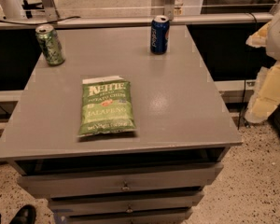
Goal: Move pepsi can near green jalapeno chip bag
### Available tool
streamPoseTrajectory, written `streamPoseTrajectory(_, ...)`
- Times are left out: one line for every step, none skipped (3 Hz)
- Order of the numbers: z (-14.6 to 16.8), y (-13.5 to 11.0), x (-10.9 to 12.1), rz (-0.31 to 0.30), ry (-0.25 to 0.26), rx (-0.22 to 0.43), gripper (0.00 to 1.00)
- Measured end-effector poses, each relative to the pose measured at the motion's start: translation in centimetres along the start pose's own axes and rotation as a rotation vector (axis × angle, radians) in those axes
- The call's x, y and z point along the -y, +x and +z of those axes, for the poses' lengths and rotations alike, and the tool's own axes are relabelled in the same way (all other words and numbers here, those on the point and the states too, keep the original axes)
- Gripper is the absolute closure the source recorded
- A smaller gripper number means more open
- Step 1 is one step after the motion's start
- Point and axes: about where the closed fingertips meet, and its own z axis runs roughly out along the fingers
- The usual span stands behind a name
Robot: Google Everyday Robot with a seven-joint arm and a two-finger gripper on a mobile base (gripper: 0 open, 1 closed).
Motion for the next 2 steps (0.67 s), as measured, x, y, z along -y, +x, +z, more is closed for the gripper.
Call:
streamPoseTrajectory(1.6, -0.9, 2.2, 0.027, 0.03, 0.078, 0.0)
streamPoseTrajectory(5.6, -2.8, 6.6, 0.084, 0.08, 0.196, 0.0)
